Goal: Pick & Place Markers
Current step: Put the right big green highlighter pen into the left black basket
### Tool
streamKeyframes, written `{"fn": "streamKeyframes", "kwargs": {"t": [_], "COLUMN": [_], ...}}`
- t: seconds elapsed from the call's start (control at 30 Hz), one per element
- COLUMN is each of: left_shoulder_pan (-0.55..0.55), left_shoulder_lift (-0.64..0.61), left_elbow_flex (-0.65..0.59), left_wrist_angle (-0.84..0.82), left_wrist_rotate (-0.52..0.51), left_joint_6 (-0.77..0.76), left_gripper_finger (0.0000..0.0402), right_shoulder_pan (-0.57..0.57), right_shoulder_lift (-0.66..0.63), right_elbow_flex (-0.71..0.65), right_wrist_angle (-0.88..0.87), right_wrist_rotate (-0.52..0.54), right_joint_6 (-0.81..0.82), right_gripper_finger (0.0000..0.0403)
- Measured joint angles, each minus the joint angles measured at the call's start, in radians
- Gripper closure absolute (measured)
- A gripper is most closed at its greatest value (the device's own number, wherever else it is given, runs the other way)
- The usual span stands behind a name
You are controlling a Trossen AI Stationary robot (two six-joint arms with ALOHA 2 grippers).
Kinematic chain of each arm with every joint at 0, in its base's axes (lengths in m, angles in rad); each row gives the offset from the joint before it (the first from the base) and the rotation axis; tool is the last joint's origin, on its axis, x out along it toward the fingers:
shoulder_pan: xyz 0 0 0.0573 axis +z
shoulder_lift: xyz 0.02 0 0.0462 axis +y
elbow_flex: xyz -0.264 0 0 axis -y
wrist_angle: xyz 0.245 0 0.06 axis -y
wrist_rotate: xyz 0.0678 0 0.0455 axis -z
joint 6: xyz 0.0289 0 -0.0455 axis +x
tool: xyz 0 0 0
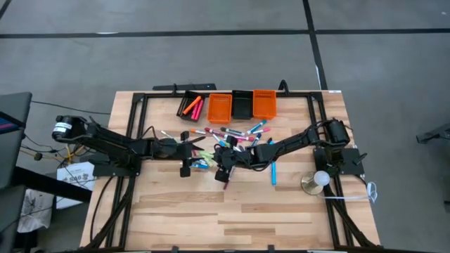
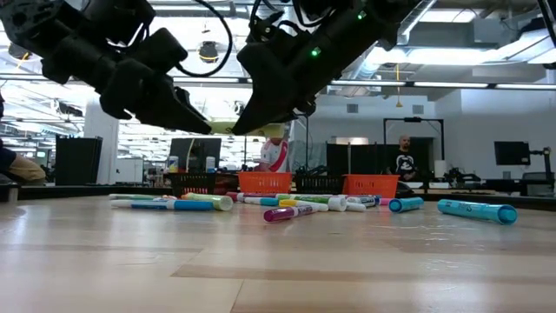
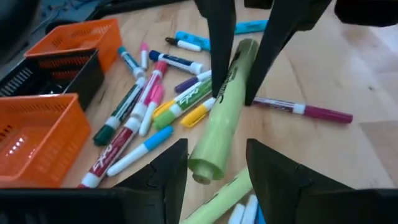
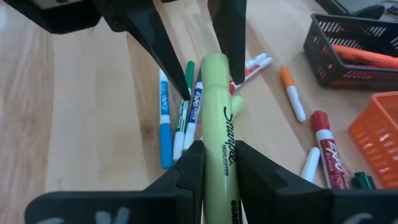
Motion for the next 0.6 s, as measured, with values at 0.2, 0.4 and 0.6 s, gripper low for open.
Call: {"fn": "streamKeyframes", "kwargs": {"t": [0.2,0.4,0.6], "left_shoulder_pan": [-0.006,-0.005,-0.005], "left_shoulder_lift": [0.0,0.0,0.014], "left_elbow_flex": [-0.001,-0.001,-0.001], "left_wrist_angle": [0.061,0.061,0.056], "left_wrist_rotate": [0.031,0.031,0.027], "left_joint_6": [0.001,0.0,-0.003], "left_gripper_finger": [0.0243,0.0243,0.0243], "right_shoulder_pan": [0.001,0.001,0.002], "right_shoulder_lift": [0.0,0.001,0.001], "right_elbow_flex": [0.0,0.0,0.0], "right_wrist_angle": [0.004,0.019,0.036], "right_wrist_rotate": [0.0,0.002,0.001], "right_joint_6": [-0.008,-0.015,-0.024], "right_gripper_finger": [0.0339,0.0339,0.0339]}}
